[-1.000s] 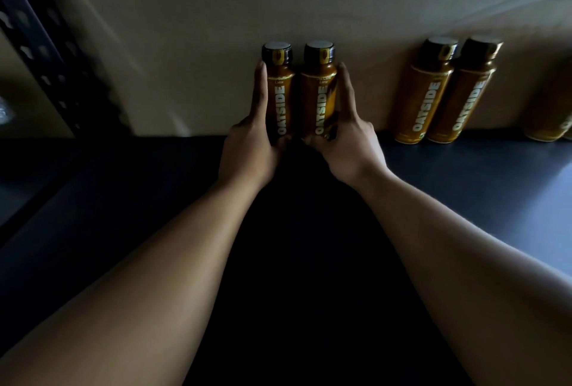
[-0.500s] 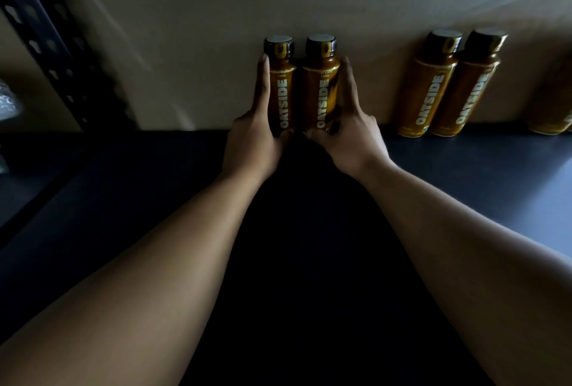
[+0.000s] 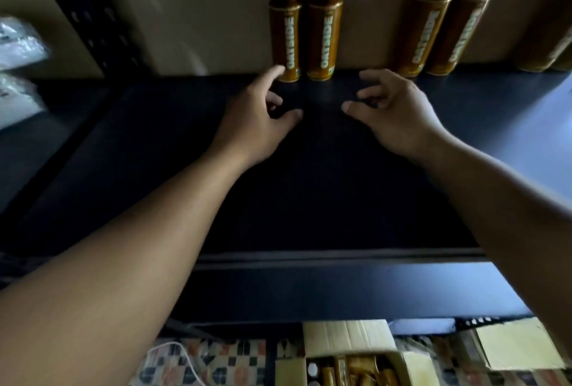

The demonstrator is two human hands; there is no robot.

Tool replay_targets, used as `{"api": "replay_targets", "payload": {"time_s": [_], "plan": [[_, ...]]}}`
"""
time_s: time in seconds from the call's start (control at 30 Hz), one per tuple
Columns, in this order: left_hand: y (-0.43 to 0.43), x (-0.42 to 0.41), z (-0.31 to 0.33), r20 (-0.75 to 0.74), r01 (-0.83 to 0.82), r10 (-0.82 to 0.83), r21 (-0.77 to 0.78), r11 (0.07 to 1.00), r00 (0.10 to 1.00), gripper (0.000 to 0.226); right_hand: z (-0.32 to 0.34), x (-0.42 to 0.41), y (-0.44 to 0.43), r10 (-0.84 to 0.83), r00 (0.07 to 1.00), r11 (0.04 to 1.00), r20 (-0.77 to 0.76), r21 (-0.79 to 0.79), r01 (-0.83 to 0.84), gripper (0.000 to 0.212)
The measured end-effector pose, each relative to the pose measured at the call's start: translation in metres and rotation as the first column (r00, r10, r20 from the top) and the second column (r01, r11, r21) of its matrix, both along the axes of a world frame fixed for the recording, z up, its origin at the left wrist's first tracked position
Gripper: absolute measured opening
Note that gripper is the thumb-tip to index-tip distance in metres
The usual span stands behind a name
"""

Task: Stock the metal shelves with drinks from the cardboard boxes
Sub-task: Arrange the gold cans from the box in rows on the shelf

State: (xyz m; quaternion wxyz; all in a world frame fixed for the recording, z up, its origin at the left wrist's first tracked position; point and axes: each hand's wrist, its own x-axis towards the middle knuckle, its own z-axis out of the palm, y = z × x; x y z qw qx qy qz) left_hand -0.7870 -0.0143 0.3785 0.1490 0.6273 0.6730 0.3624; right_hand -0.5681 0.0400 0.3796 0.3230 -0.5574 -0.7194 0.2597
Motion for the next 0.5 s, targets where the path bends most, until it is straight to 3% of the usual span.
{"api": "replay_targets", "payload": {"time_s": [0.2, 0.5], "plan": [[-0.059, 0.026, 0.001, -0.039, 0.117, -0.117, -0.005, 0.993, 0.992, 0.047, 0.003, 0.016, -0.075, -0.007, 0.991, 0.999, 0.136, 0.033, 0.003, 0.034], [-0.106, 0.055, -0.005, -0.122, 0.166, -0.163, 0.014, 0.986, 0.979, 0.041, -0.012, 0.029, -0.141, -0.053, 0.954, 0.993, 0.295, 0.120, 0.018, 0.039]]}}
